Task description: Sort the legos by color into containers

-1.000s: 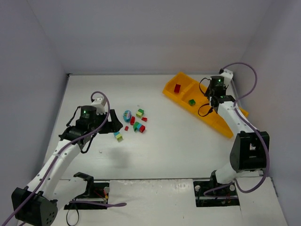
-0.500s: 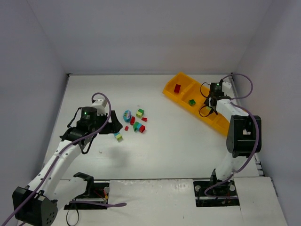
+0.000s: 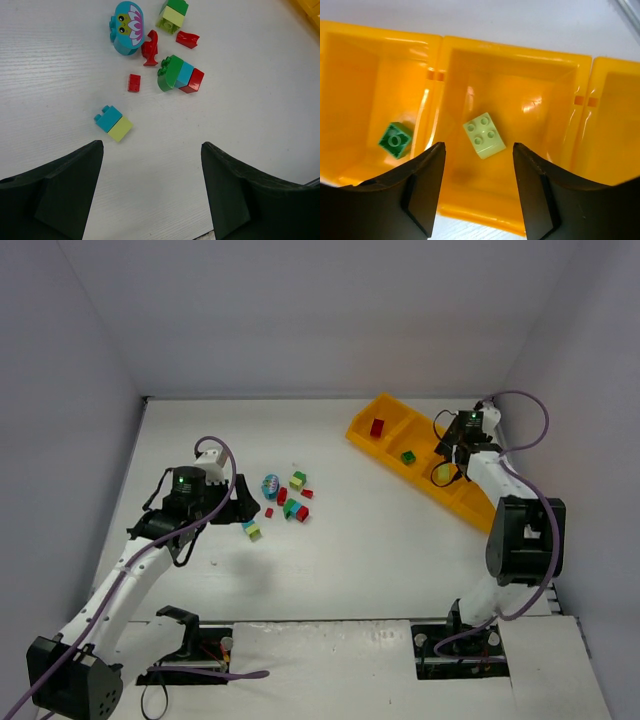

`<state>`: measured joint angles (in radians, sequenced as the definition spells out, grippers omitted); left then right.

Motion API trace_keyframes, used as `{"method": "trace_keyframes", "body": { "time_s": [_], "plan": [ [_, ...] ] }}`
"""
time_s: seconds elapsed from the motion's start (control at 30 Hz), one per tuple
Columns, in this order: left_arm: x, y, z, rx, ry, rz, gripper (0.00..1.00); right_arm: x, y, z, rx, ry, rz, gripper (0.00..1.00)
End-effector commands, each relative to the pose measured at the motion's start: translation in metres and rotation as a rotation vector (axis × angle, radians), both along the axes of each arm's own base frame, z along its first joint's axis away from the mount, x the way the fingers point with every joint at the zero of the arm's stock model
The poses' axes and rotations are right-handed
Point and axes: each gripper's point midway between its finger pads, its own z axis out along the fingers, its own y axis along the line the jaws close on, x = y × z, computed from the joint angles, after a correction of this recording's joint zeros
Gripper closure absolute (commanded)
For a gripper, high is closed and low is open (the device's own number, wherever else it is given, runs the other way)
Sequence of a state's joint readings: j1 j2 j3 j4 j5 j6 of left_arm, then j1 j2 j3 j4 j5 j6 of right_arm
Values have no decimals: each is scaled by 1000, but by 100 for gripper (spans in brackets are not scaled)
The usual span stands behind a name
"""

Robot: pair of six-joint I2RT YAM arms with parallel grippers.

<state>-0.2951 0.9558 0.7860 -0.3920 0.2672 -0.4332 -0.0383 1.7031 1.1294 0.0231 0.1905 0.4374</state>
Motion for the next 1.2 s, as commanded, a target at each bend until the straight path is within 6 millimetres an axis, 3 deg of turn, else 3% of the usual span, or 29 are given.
{"method": "trace_keyframes", "body": {
  "time_s": [0.0, 0.13, 0.17, 0.23, 0.37, 0.47, 0.6, 0.8, 0.9, 0.97, 1.17],
  "plan": [
    [14, -1, 18, -9, -75, 2, 27, 9, 10, 75, -2, -188, 53, 50],
    [16, 1, 17, -4, -74, 13, 27, 10, 55, 112, -44, -272, 244, 57],
    [16, 1, 17, -3, -72, 16, 27, 9, 79, 118, -56, -284, 319, 58],
    [17, 3, 17, 1, -70, 24, 27, 7, 107, 130, -73, -308, 437, 59],
    [17, 6, 15, 4, -62, 36, 27, -3, 171, 130, 31, -322, 674, 60],
    [16, 6, 14, 6, -57, 38, 27, -10, 203, 127, 56, -318, 788, 59],
    [18, 11, 11, 22, -50, 68, 27, -29, 259, 112, 69, -283, 938, 55],
    [18, 14, 9, 34, -43, 86, 27, -57, 322, 84, 84, -221, 1113, 51],
    [17, 15, 9, 33, -41, 87, 27, -76, 348, 63, 88, -177, 1207, 50],
    [17, 14, 9, 32, -41, 86, 28, -93, 368, 39, 92, -137, 1308, 47],
    [17, 13, 8, 28, -38, 84, 27, -104, 385, 24, 82, -111, 1381, 42]
  ]
}}
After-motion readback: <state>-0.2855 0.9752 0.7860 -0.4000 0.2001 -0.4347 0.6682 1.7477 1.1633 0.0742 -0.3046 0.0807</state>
